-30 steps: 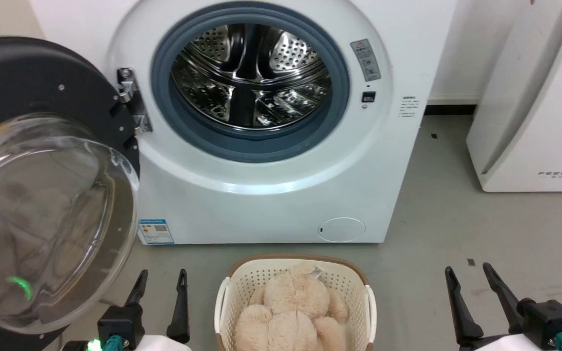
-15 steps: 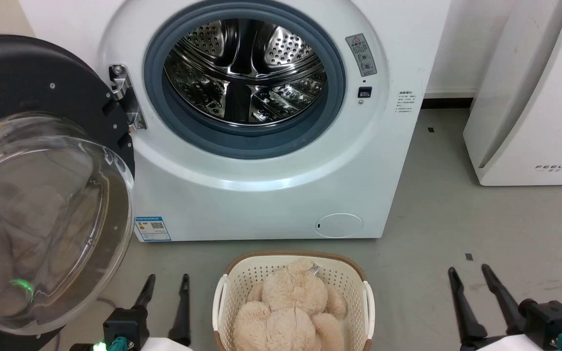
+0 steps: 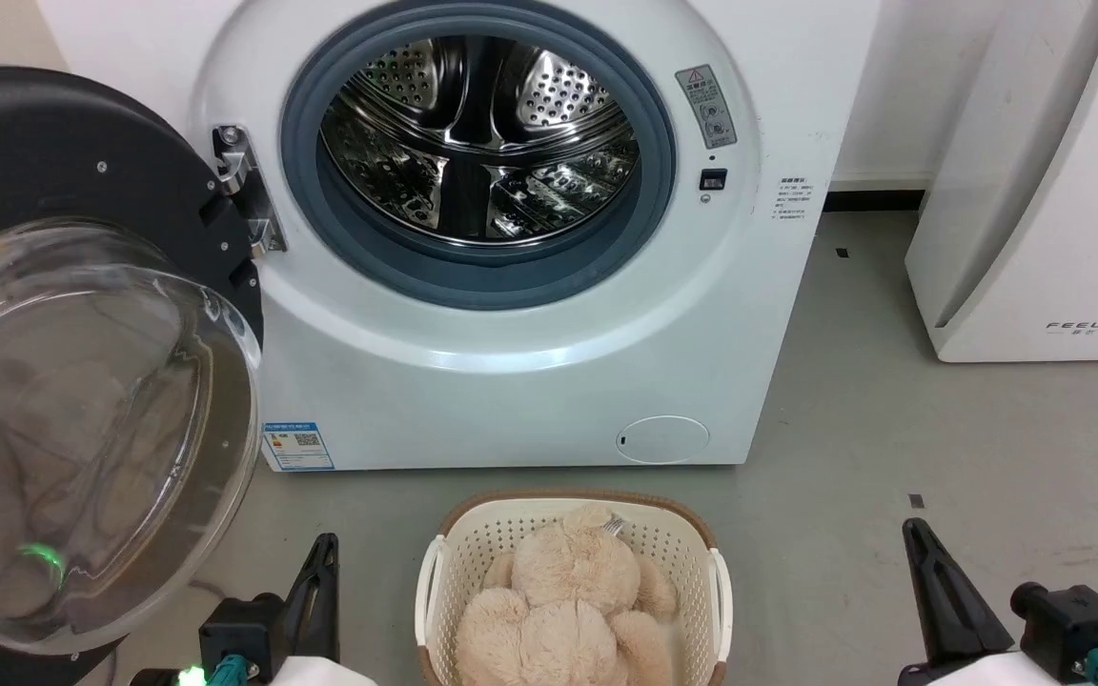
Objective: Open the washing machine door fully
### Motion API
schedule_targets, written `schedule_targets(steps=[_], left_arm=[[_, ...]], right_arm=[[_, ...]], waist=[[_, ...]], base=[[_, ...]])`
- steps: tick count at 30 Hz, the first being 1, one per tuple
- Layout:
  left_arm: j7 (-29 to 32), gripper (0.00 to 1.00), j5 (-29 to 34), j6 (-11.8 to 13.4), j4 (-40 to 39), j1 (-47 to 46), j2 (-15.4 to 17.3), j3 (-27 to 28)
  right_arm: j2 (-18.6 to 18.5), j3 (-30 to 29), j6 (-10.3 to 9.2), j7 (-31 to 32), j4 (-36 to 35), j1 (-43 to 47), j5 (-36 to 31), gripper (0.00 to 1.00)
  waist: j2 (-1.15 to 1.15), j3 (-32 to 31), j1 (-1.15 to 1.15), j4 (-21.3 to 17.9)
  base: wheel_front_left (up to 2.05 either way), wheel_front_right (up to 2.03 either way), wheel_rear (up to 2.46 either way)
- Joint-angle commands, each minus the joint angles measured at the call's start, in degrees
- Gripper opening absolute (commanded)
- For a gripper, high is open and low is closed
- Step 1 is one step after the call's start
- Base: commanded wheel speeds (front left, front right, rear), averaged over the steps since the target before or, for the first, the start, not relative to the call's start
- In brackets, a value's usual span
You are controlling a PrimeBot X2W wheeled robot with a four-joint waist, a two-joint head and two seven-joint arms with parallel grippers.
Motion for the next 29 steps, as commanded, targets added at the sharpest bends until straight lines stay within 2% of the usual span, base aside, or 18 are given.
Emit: schedule_targets(steps=[1, 29], left_arm=[[0.4, 0.0, 0.6, -0.3, -0.4, -0.4, -0.4, 0.4], [2.5, 0.0, 3.2, -1.7, -2.1, -1.1, -1.6, 2.5]], right_arm=[[0.0, 0.1, 0.01, 0.2, 0.2, -0.7, -0.7, 0.0], [0.1, 0.2, 0.02, 1.1, 0.5, -2.3, -2.6, 0.0]], waist=[[0.0, 0.0, 0.0, 0.0], [0.0, 0.3, 0.0, 0.0]], base=[[0.0, 0.0, 0.0], [0.0, 0.0, 0.0]])
